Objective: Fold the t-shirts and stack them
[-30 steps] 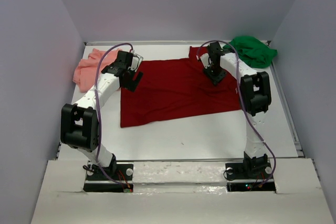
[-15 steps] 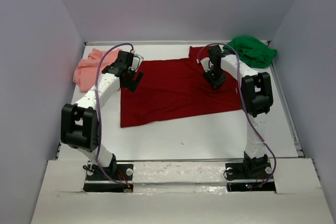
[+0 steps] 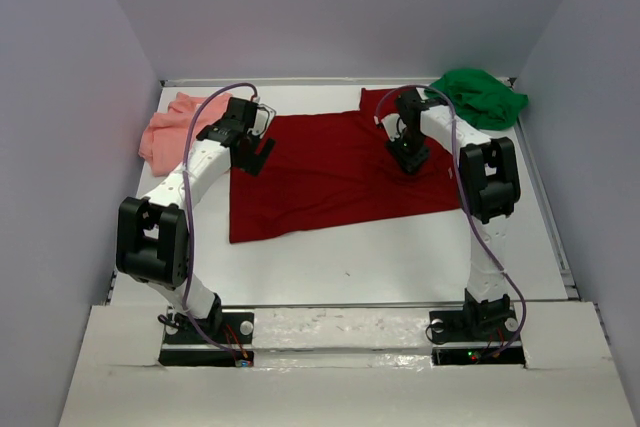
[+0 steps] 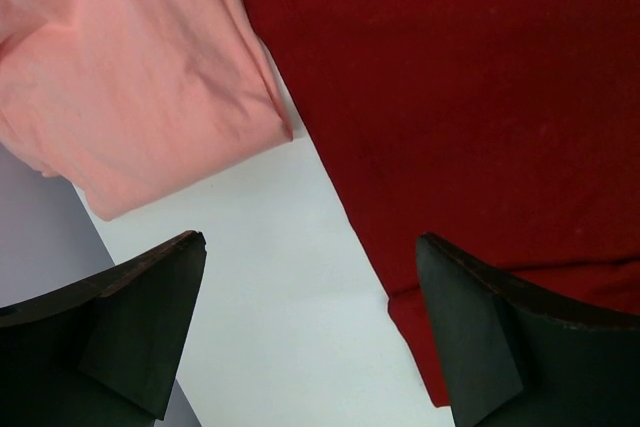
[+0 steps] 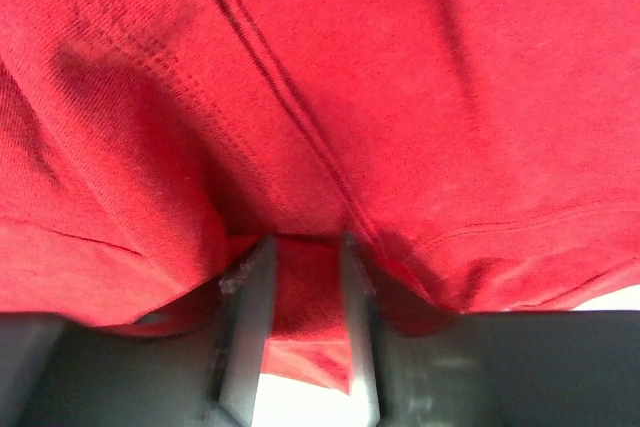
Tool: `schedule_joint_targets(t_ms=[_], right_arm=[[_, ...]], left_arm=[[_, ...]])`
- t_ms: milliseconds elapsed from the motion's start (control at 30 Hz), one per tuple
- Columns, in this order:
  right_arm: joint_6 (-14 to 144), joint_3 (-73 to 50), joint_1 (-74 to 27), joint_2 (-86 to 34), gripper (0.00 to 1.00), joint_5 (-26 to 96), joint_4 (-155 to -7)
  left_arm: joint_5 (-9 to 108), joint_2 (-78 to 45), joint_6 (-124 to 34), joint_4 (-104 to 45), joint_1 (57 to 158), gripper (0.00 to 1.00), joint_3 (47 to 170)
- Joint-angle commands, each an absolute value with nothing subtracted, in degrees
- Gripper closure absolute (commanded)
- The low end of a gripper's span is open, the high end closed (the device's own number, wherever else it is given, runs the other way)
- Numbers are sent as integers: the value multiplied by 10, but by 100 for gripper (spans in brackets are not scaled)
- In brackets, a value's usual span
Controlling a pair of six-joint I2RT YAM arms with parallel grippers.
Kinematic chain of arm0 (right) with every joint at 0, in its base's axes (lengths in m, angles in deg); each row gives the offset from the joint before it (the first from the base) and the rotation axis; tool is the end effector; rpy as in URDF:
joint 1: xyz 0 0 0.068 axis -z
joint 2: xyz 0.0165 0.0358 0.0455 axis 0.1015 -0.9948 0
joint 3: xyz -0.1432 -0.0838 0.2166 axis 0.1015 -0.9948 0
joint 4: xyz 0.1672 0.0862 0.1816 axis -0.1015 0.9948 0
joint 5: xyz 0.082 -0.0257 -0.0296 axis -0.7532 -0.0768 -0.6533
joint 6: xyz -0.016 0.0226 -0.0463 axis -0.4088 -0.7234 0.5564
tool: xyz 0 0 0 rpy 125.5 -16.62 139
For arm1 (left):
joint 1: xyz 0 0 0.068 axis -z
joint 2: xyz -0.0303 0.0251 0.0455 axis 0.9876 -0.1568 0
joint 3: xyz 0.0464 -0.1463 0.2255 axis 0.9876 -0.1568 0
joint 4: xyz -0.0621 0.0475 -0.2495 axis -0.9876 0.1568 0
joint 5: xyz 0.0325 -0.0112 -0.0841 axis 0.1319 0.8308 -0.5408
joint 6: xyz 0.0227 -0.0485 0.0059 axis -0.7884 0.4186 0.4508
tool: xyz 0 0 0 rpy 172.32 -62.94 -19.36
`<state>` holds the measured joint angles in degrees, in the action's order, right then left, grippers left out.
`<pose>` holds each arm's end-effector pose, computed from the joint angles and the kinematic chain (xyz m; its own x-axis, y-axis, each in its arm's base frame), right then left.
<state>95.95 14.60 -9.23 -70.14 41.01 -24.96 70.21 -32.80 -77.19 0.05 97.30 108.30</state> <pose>0.4252 0.1154 0.1796 -0.7608 -0.6253 -0.1737 -0.6281 0.7768 -0.0456 0.3394 -0.0913 0.2710 -0.6137 0.5371 -0.5787 0.3714 0.8432 0.3887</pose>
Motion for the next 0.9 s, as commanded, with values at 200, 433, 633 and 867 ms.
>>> schedule_joint_targets(t_ms=[200, 433, 633, 867], right_arm=[[952, 119, -91, -678, 100, 386, -240], [953, 130, -91, -670, 100, 402, -239], [961, 157, -91, -650, 100, 375, -233], [973, 182, -108, -647, 100, 373, -230]], left_arm=[[712, -330, -780, 8, 978, 1, 1100], [712, -333, -780, 9, 979, 1, 1102], [714, -334, -780, 10, 979, 1, 1104], [717, -335, -780, 12, 982, 1, 1104]])
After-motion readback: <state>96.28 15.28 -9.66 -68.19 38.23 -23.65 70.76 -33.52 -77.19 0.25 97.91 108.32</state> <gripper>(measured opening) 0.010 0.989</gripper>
